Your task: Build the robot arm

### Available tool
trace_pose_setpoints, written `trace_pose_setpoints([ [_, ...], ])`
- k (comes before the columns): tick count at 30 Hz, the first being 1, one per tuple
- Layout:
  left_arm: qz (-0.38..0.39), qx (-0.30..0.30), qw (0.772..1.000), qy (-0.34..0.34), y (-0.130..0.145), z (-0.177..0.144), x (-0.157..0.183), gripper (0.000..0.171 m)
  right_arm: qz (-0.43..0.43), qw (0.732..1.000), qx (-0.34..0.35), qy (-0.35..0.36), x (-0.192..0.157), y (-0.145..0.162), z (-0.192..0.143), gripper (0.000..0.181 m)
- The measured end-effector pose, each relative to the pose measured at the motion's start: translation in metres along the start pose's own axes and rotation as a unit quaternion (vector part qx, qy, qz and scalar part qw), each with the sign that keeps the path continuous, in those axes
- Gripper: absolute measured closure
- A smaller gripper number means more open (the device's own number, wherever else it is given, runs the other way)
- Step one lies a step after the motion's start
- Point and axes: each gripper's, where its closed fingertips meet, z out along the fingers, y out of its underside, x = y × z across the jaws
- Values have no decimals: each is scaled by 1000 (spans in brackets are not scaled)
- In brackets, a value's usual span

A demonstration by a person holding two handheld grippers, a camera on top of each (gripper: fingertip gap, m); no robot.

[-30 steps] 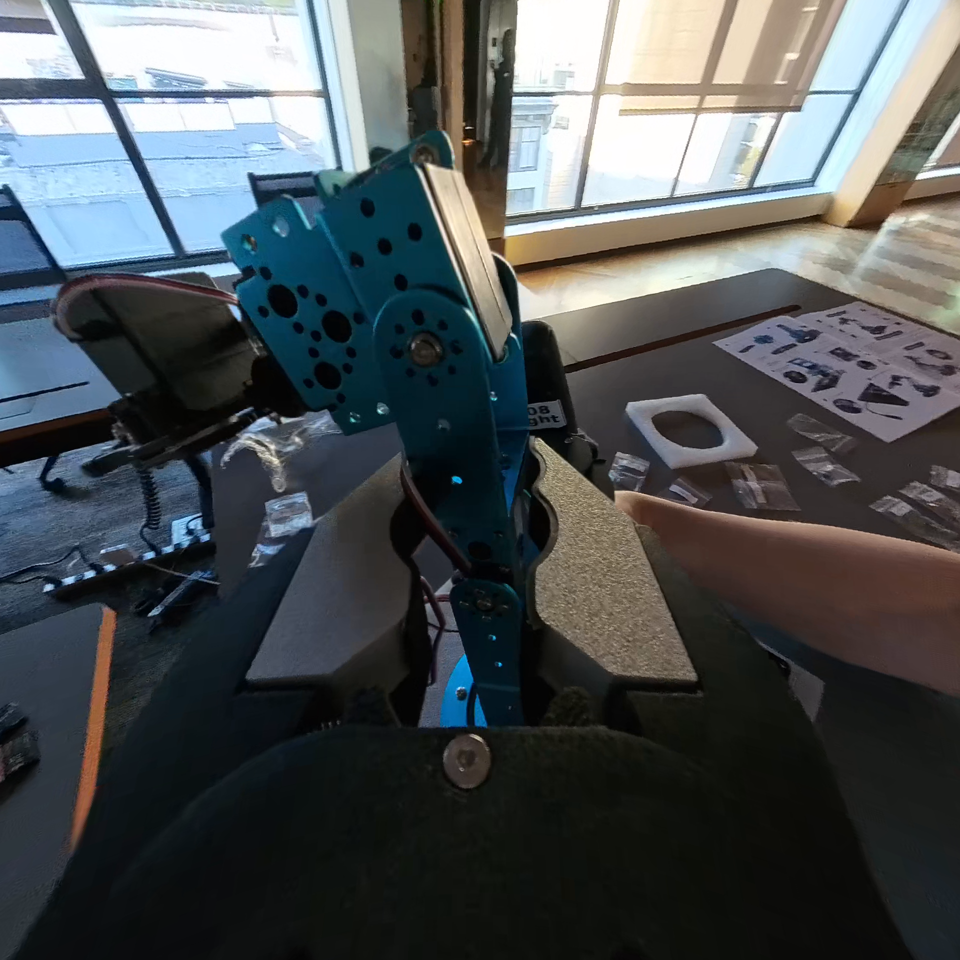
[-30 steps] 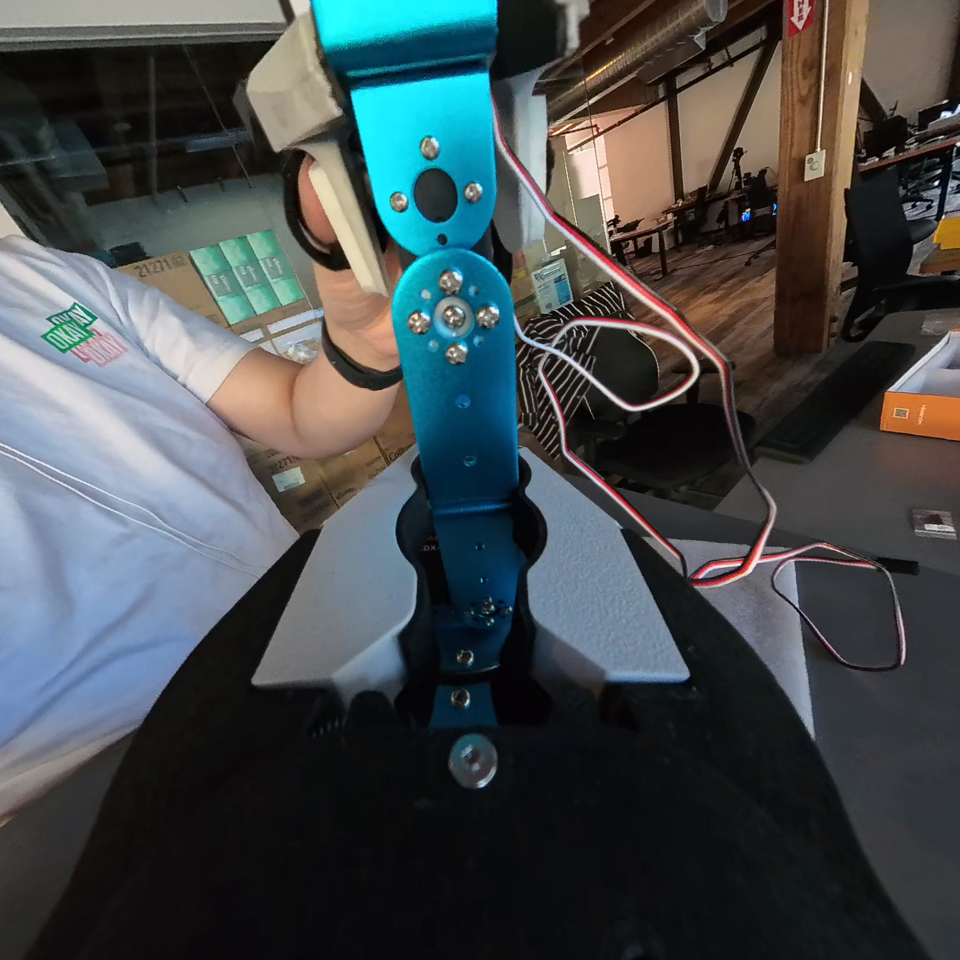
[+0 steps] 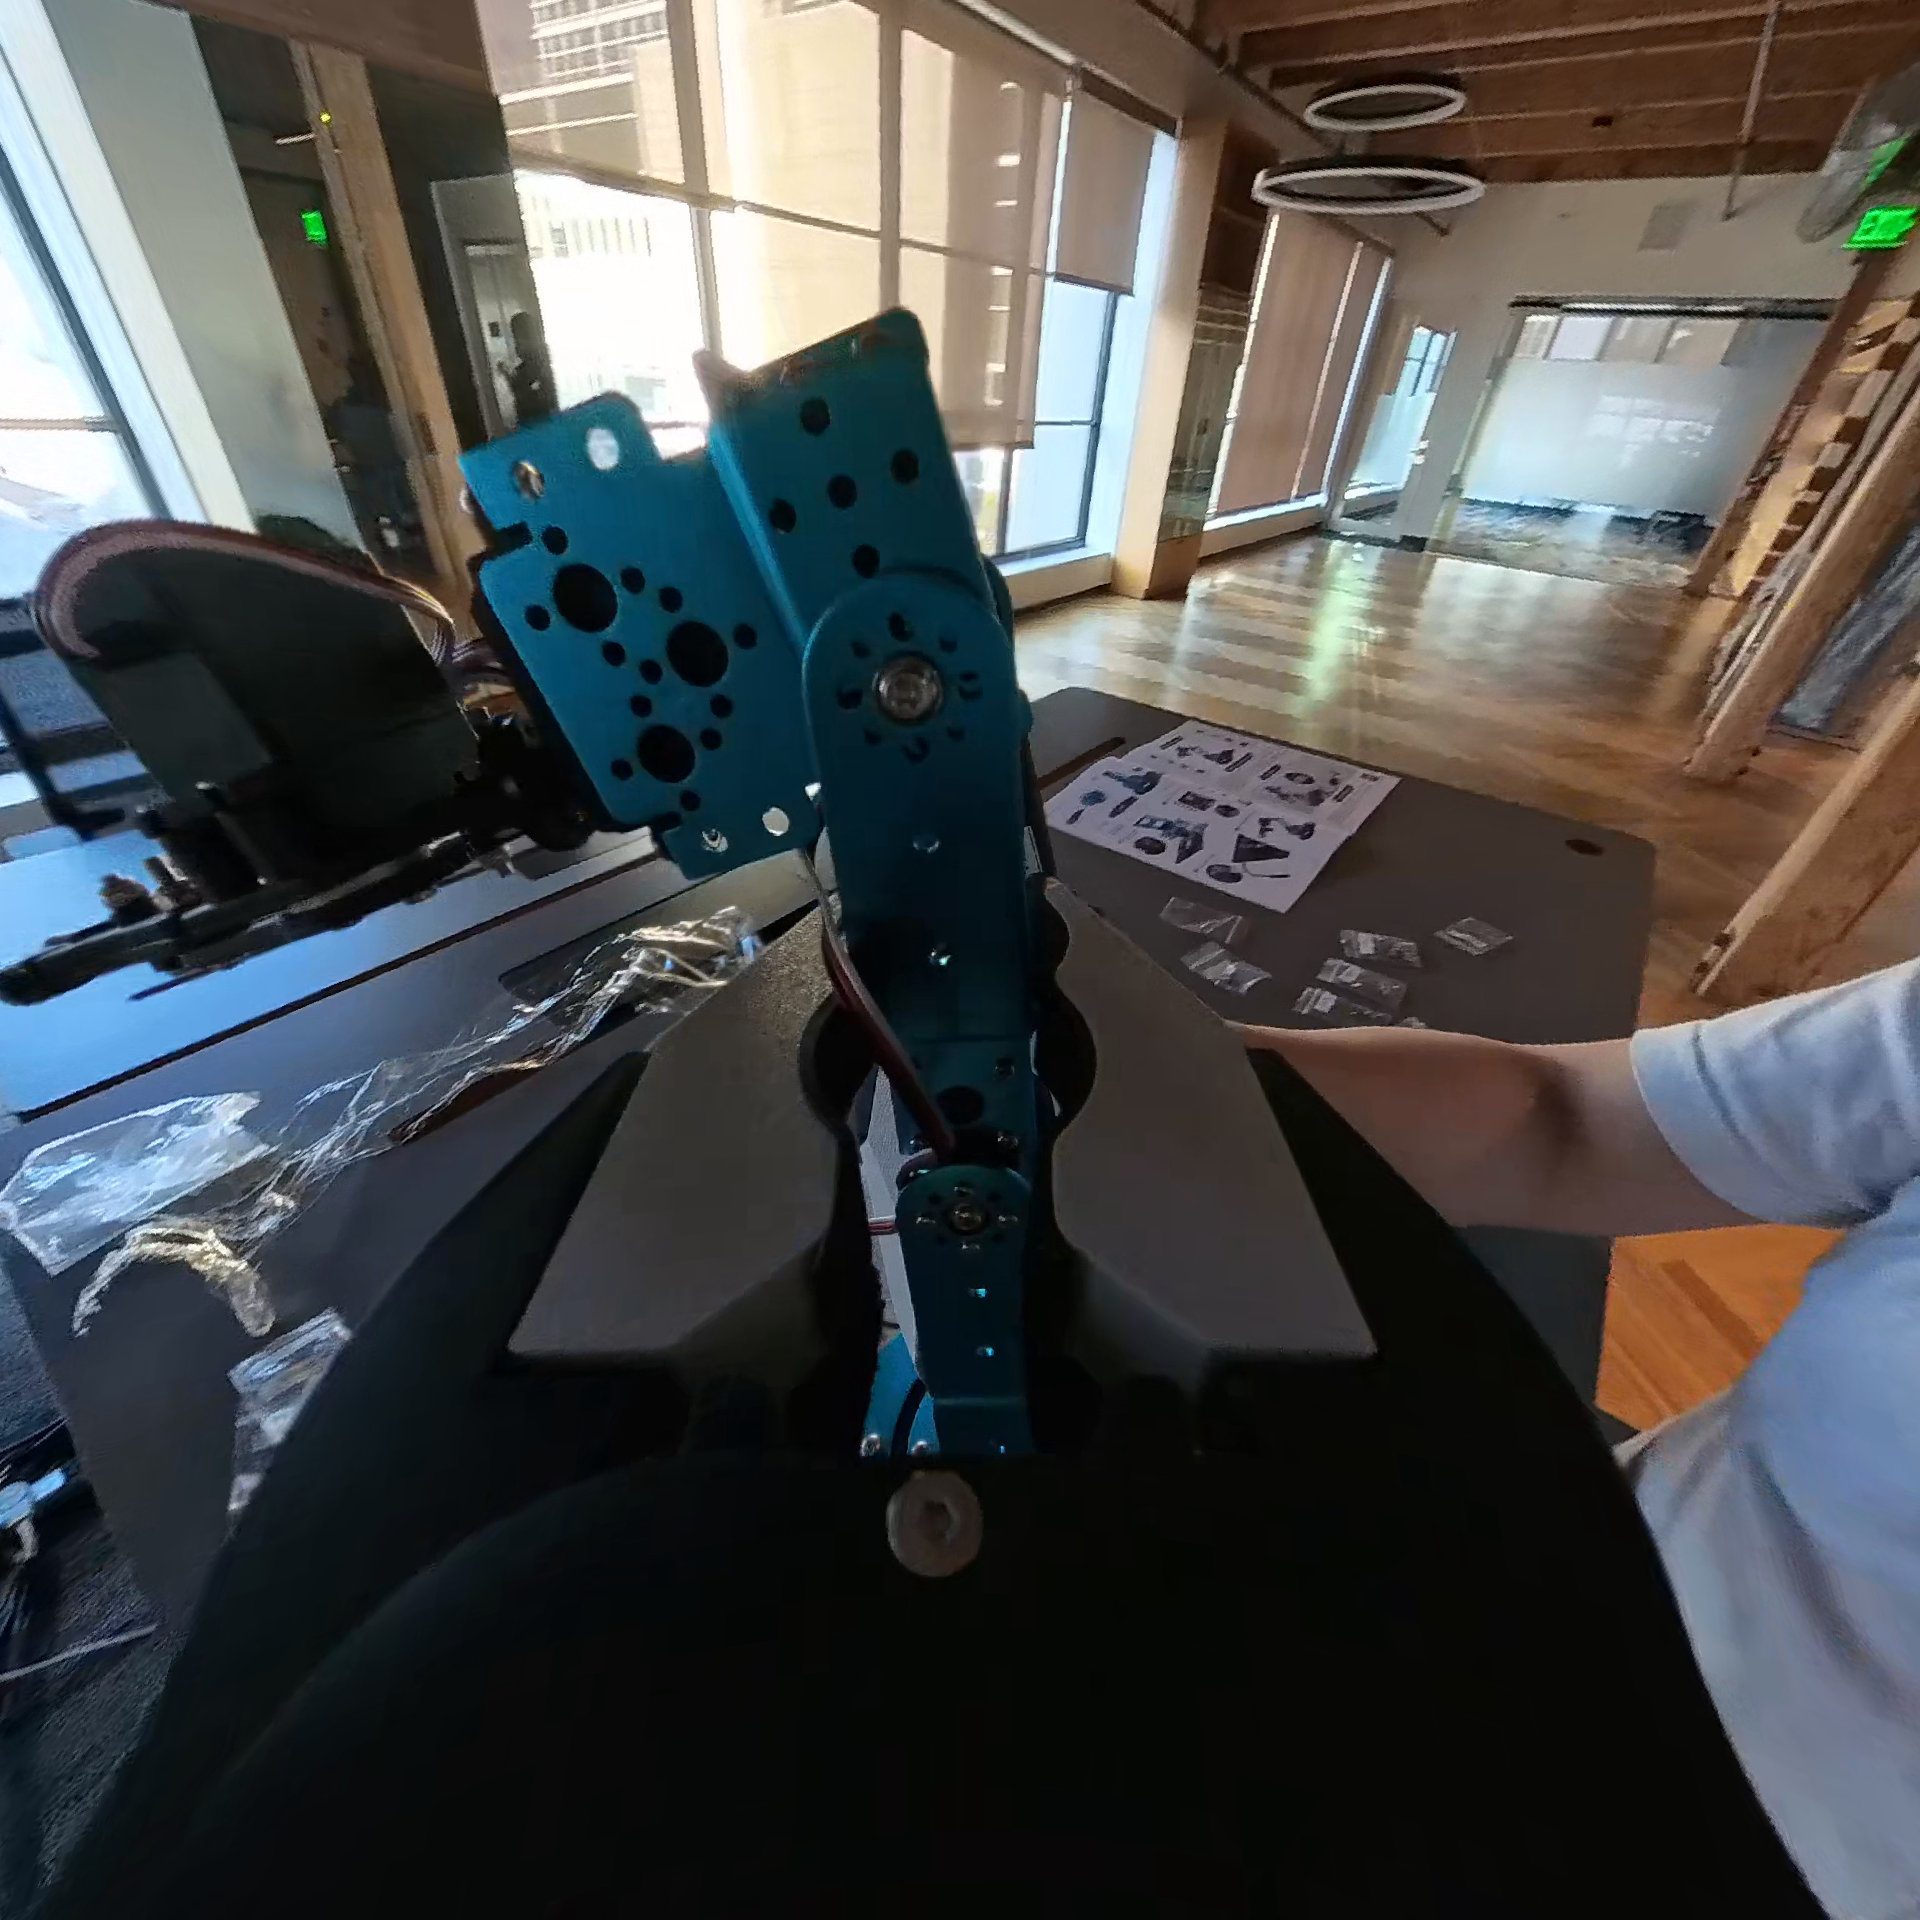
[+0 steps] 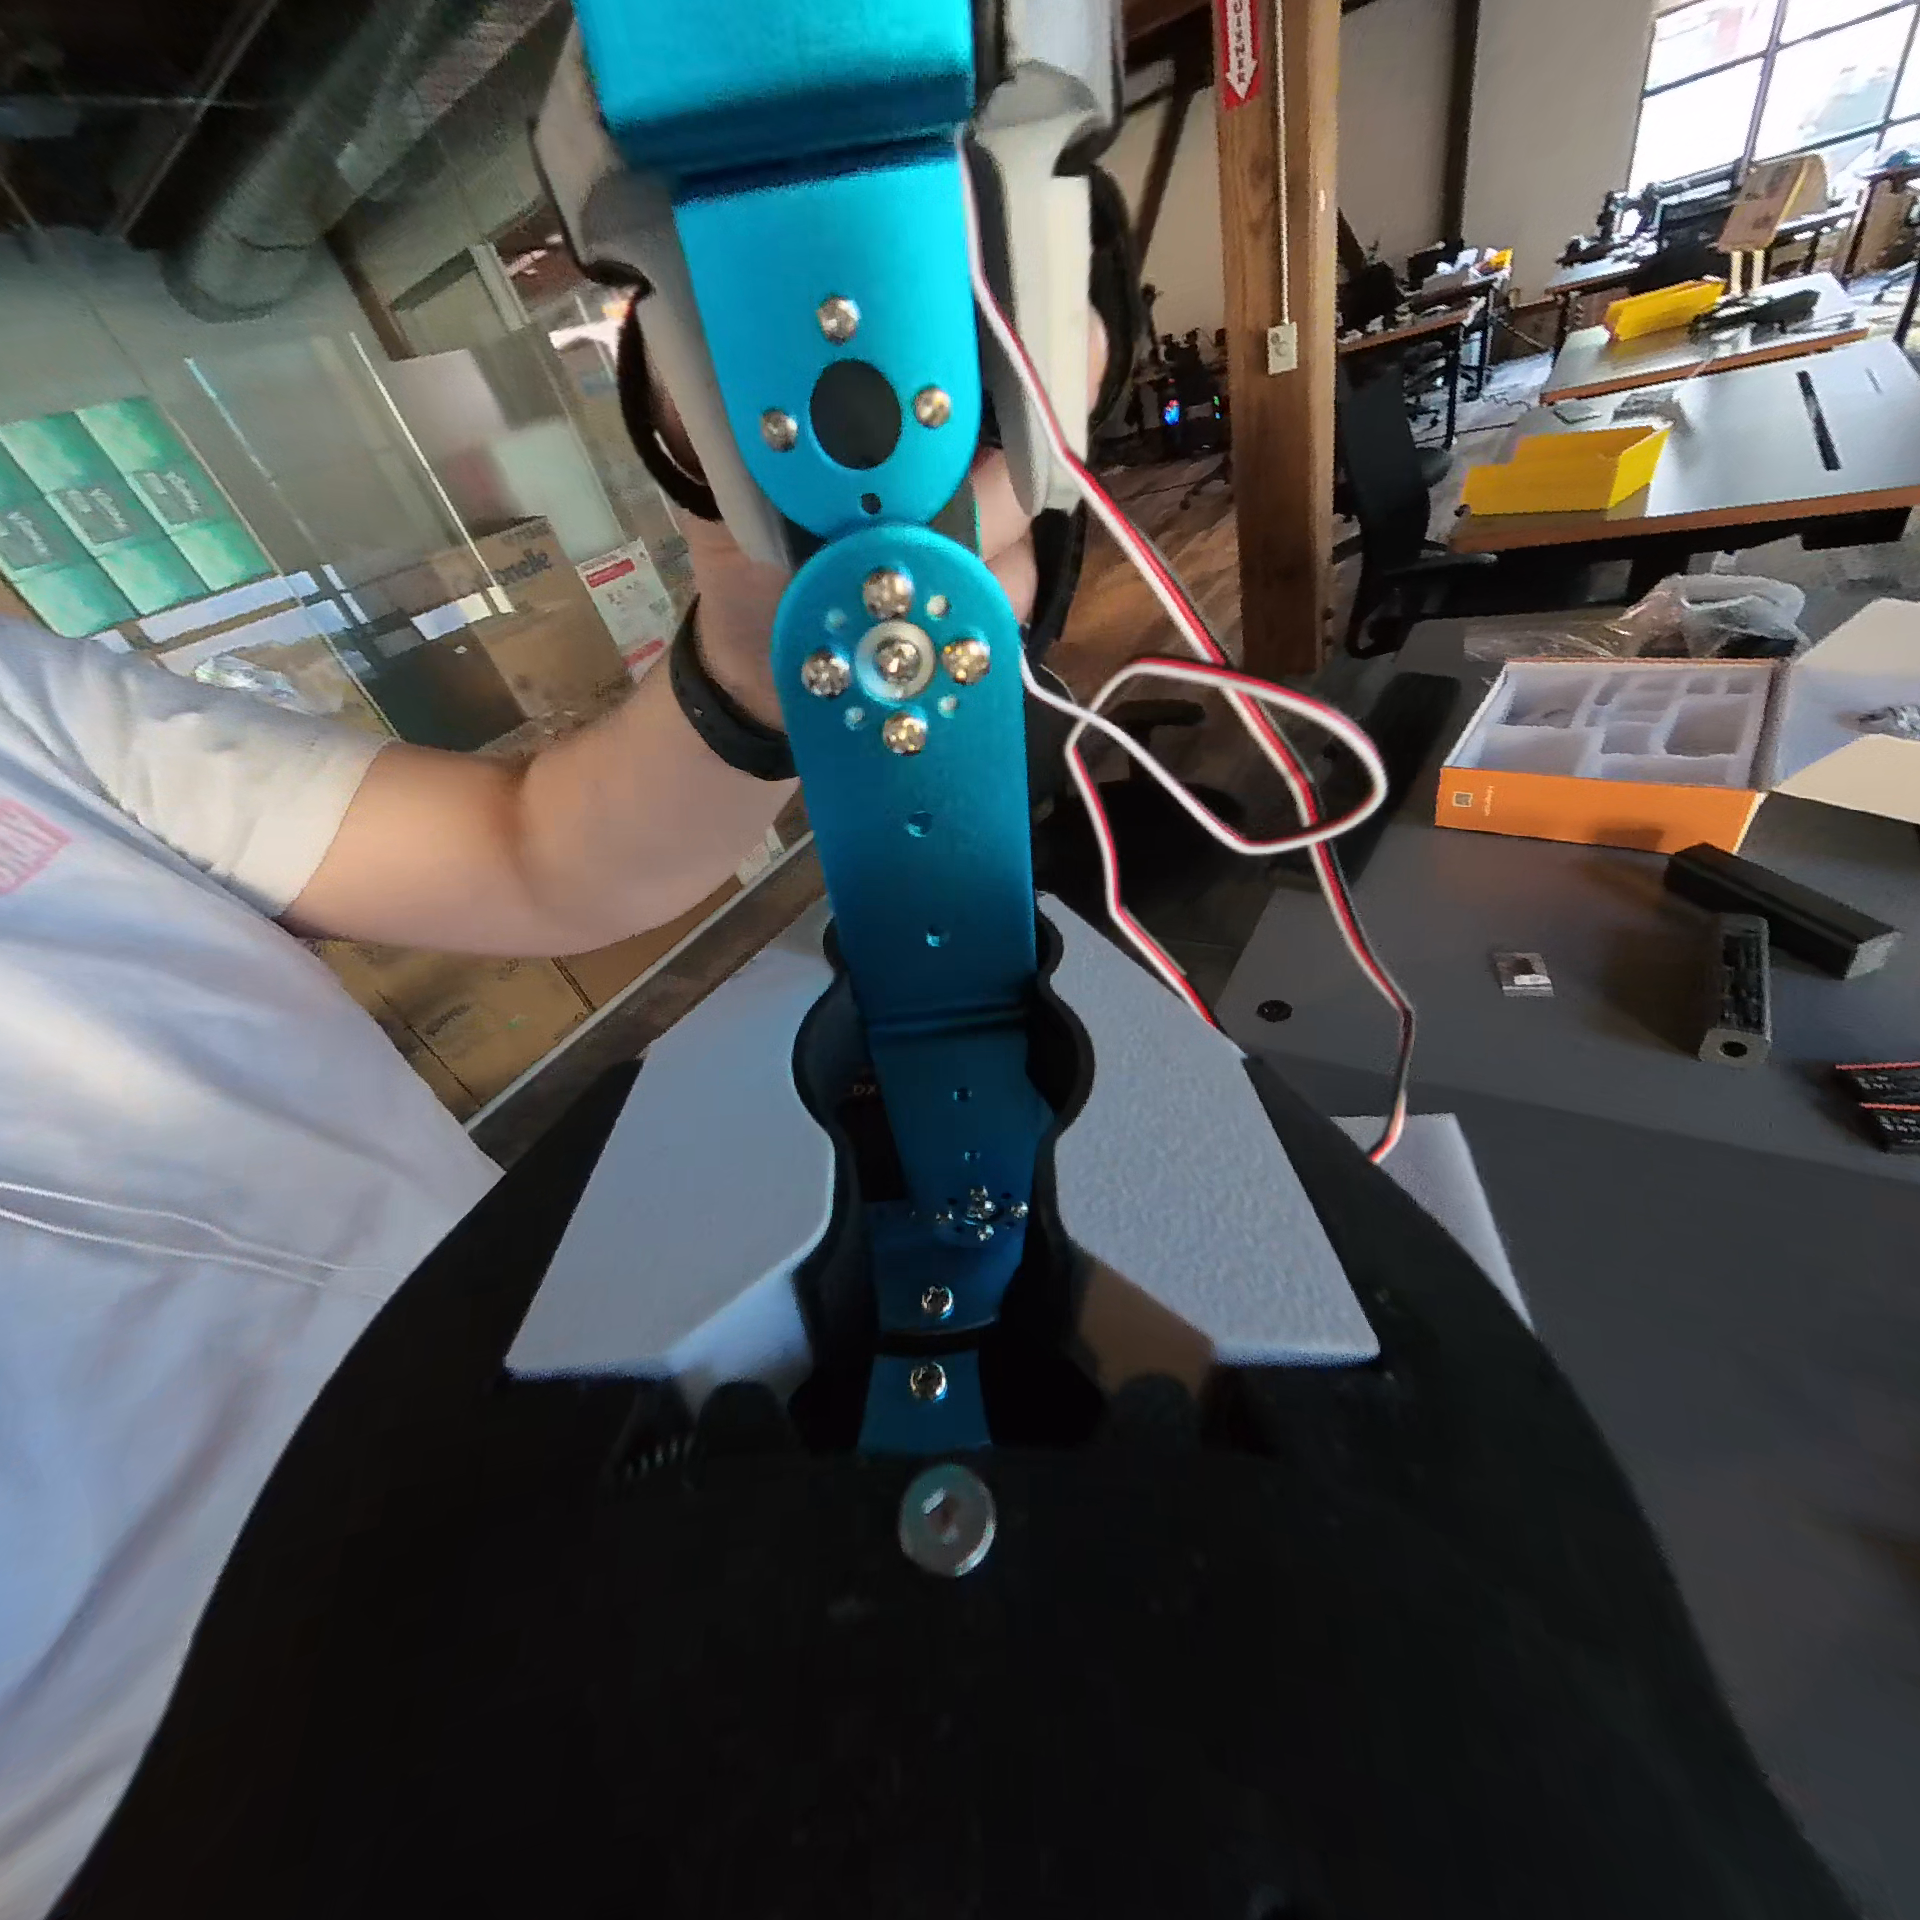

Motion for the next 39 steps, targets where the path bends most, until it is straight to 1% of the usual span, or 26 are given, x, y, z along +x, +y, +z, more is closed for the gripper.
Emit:
trace_pose_setpoints([
  [4,-7,18,999,27,-3,-4,10,150,3,1000,-13,19,-9,2,3,157],
  [9,4,3,999,36,7,-5,19,150,5,999,-12,37,-12,14,7,157],
  [17,4,3,998,55,16,-13,27,150,3,997,-22,74,-17,23,12,157],
  [22,19,0,999,50,23,-21,35,150,-7,997,-24,76,-21,31,20,157],
  [29,18,12,999,49,38,-35,43,151,-12,995,-48,82,-27,48,32,157],
  [39,28,12,999,43,52,-42,48,151,-23,994,-62,92,-26,62,37,157],
])
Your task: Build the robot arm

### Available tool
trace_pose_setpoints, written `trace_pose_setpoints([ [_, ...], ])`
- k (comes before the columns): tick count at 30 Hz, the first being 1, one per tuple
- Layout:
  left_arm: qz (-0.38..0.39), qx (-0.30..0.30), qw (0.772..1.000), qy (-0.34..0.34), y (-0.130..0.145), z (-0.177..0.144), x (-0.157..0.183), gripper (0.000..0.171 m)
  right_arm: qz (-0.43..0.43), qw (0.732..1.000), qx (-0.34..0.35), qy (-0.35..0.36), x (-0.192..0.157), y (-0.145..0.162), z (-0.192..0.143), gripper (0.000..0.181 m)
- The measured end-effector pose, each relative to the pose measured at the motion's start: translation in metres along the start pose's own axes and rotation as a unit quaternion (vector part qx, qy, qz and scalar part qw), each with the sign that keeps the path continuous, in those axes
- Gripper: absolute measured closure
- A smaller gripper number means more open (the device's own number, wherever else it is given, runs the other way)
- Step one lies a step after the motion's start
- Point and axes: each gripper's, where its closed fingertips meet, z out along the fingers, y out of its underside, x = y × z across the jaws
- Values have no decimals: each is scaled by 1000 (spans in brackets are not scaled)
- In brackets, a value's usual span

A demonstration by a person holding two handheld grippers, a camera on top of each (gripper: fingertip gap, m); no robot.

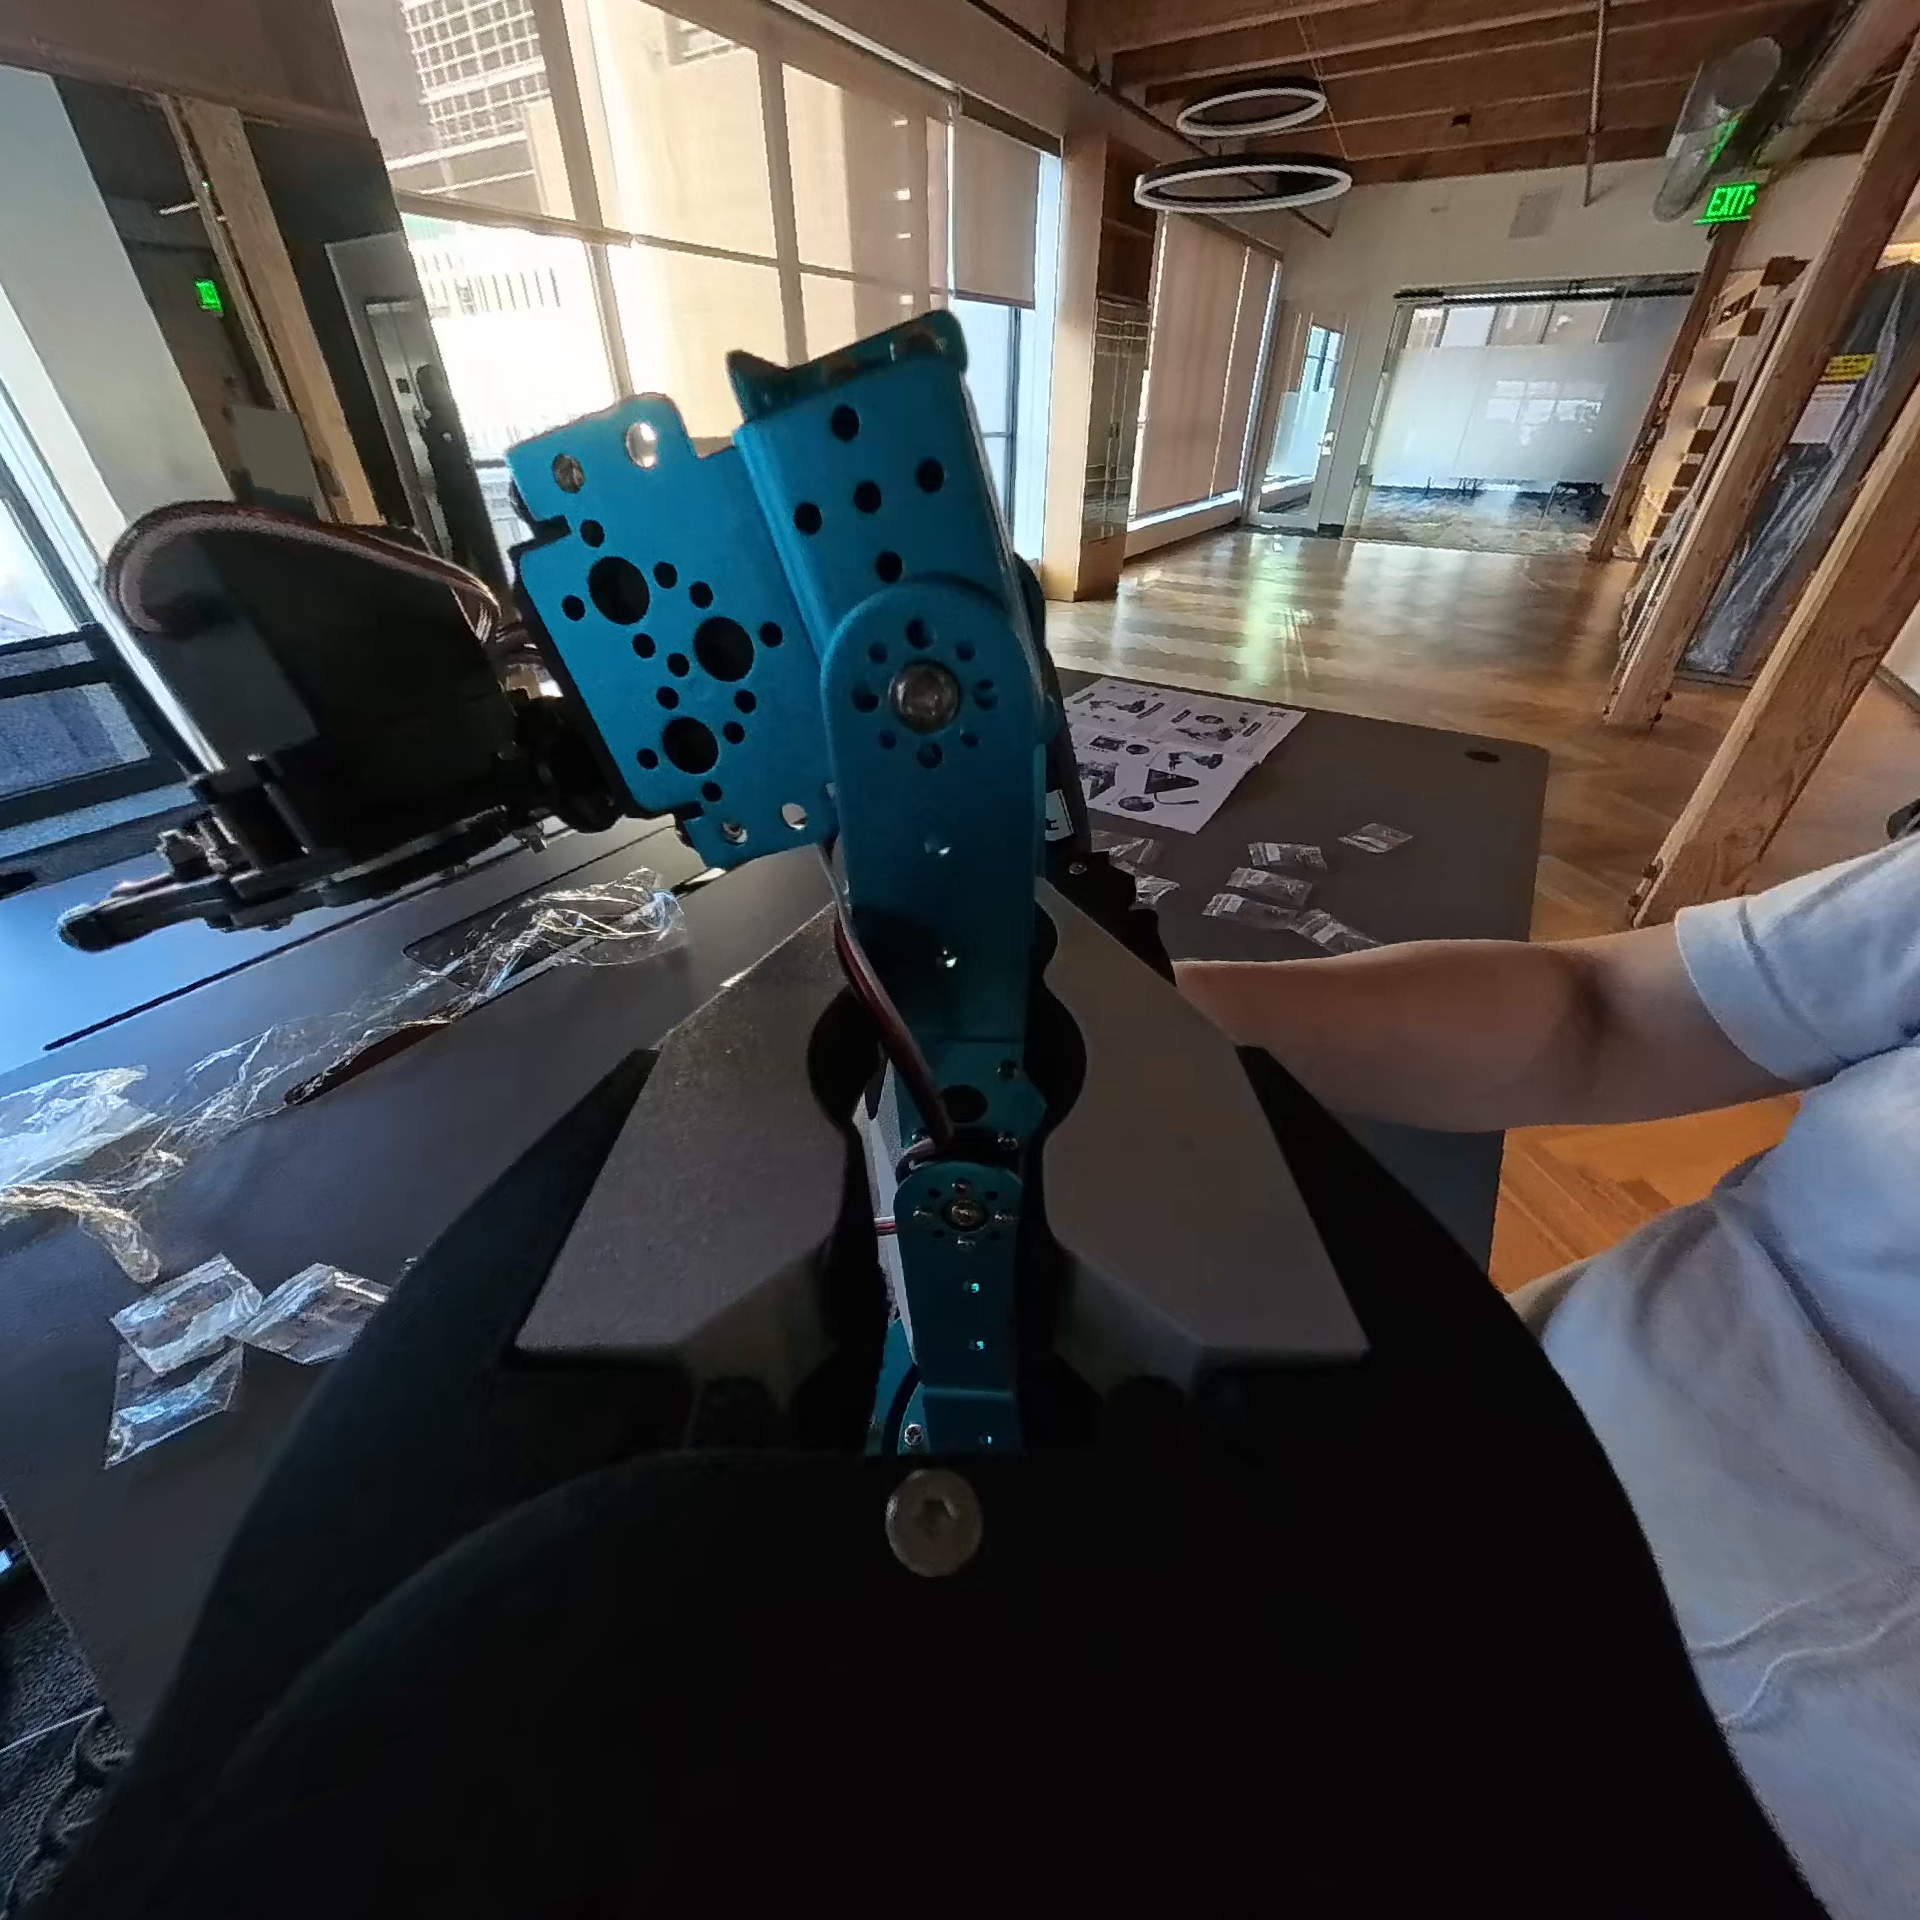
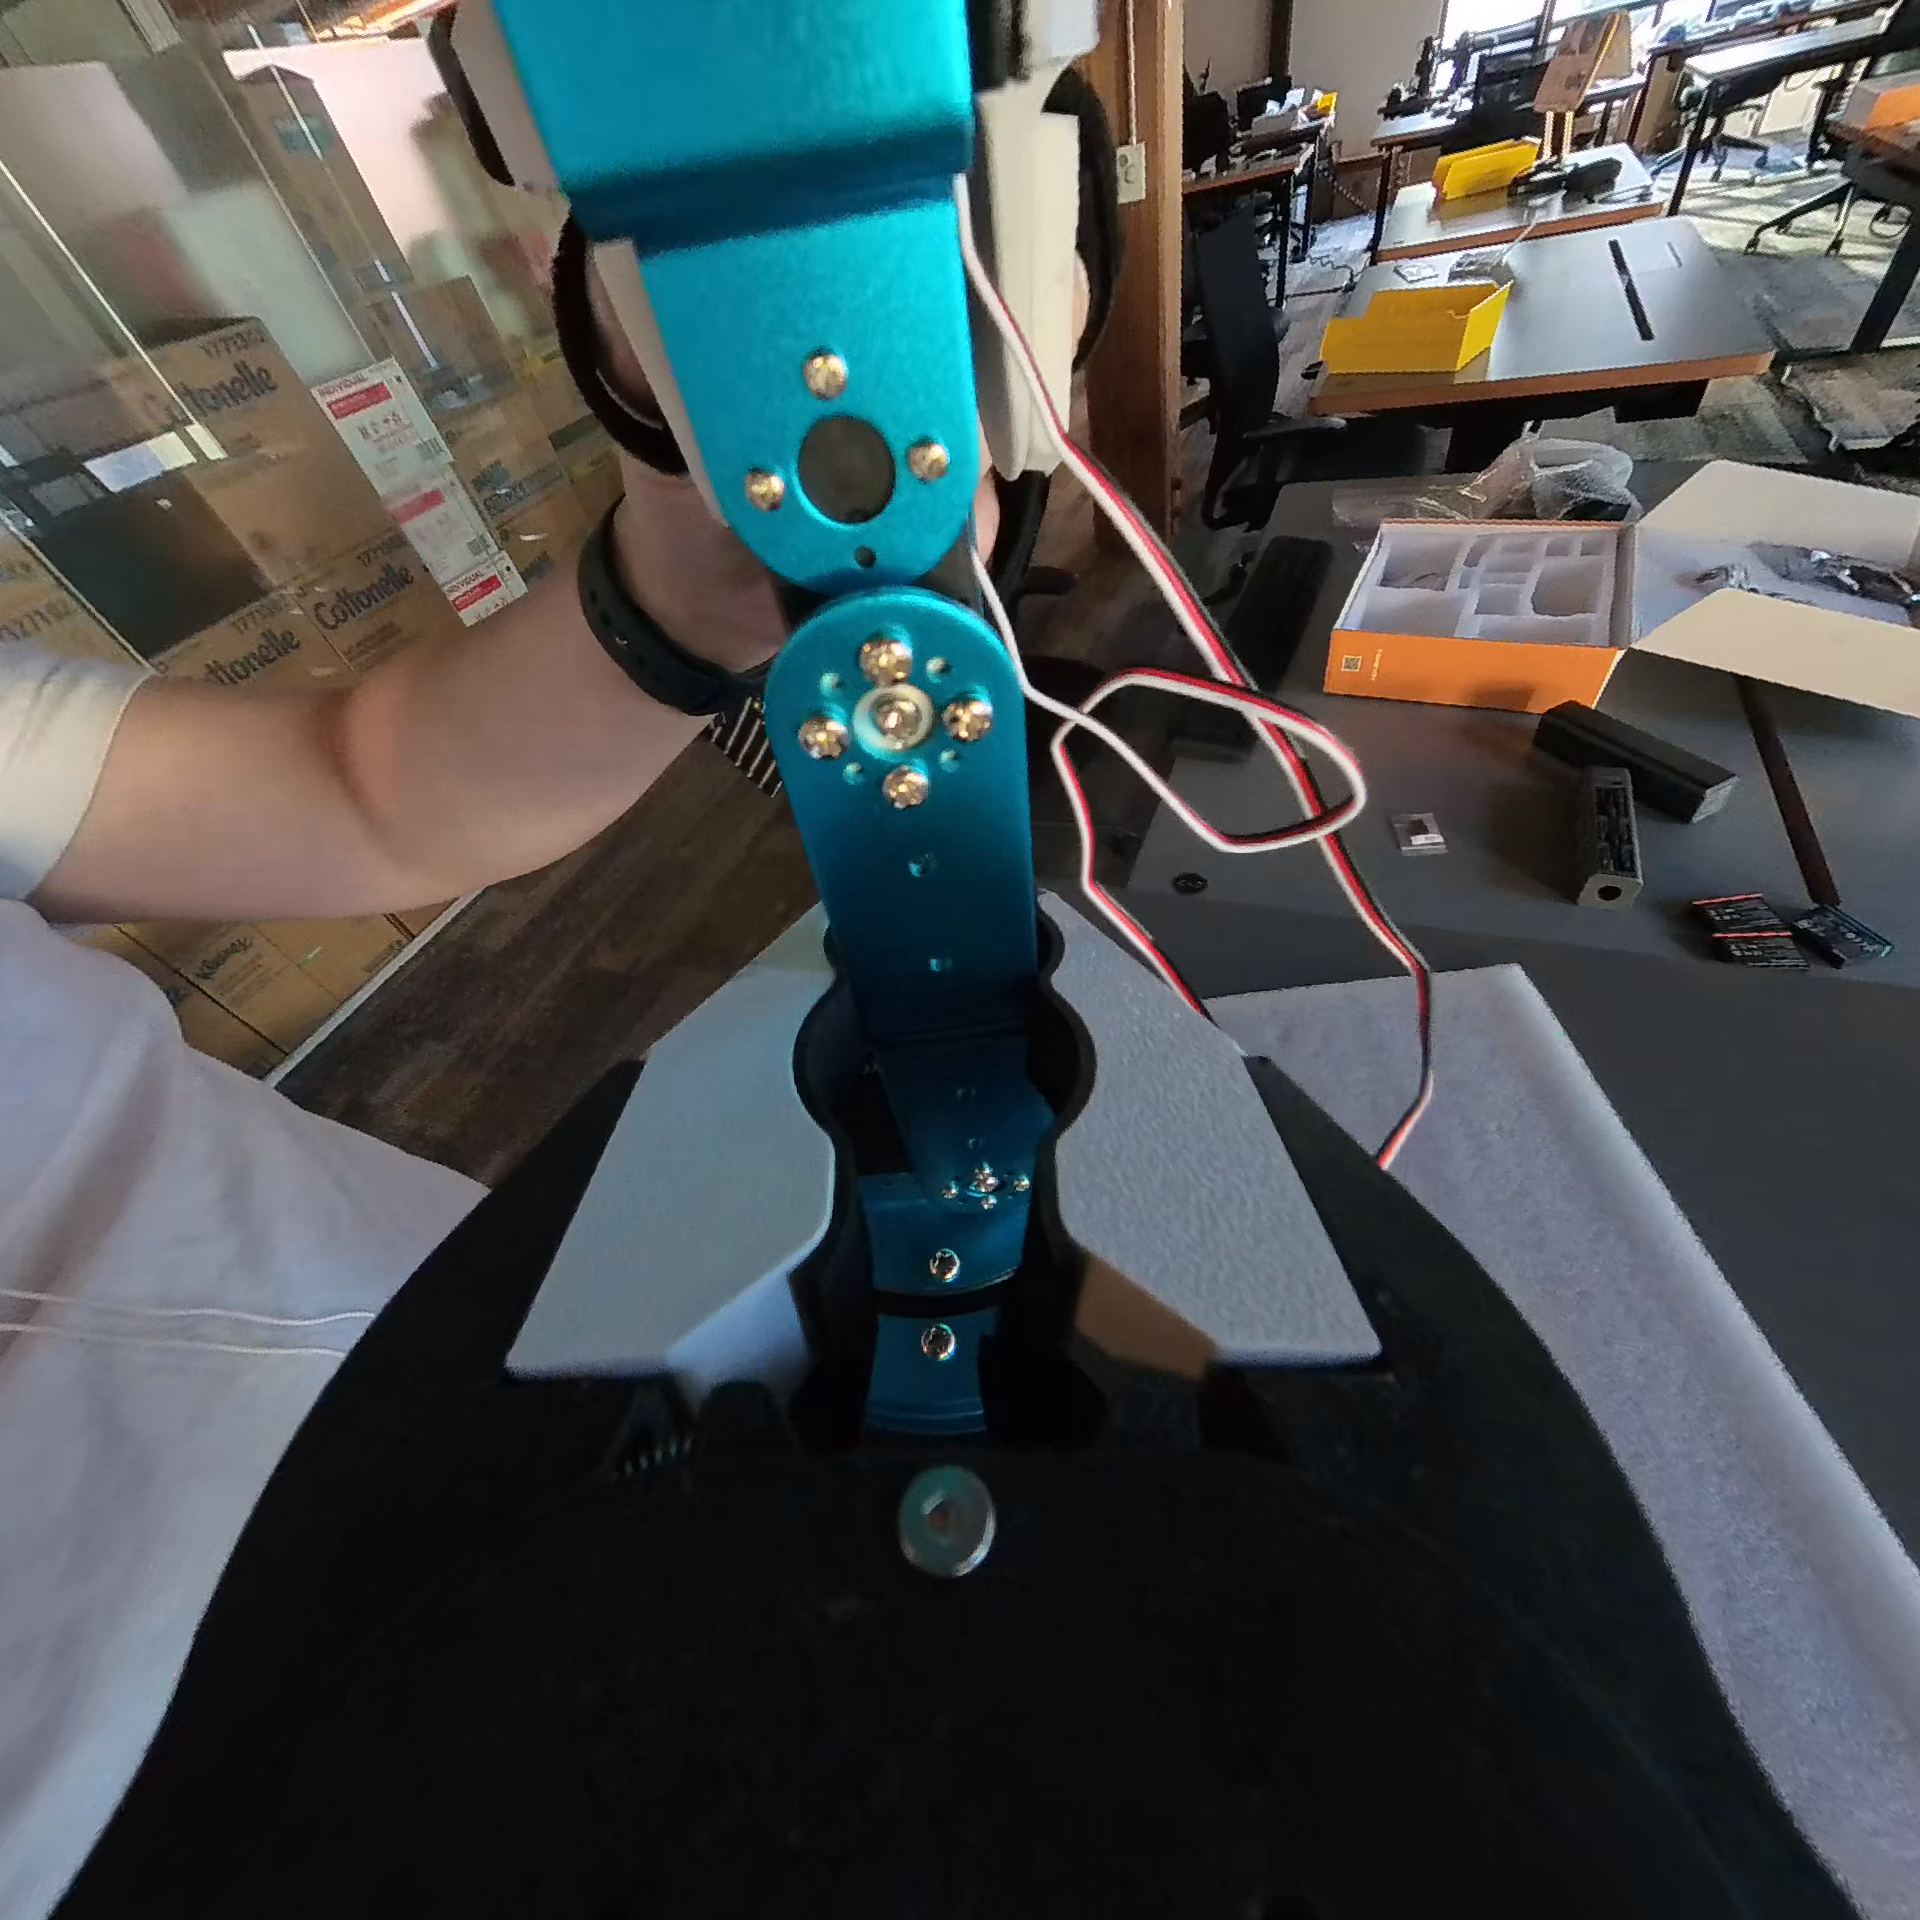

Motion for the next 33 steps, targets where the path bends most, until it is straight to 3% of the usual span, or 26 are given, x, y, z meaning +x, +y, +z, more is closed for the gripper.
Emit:
trace_pose_setpoints([
  [6,-20,-4,1000,-10,-2,4,-10,151,30,1000,-7,-7,4,-2,-3,156],
  [19,-191,9,981,6,-9,21,-80,151,224,974,-38,-10,39,-21,-17,156],
  [25,-182,13,983,1,-6,20,-75,151,199,979,-35,-6,35,-16,-14,156],
  [33,-87,41,995,-20,-2,3,-38,151,96,994,-50,-1,16,-2,-3,156],
])
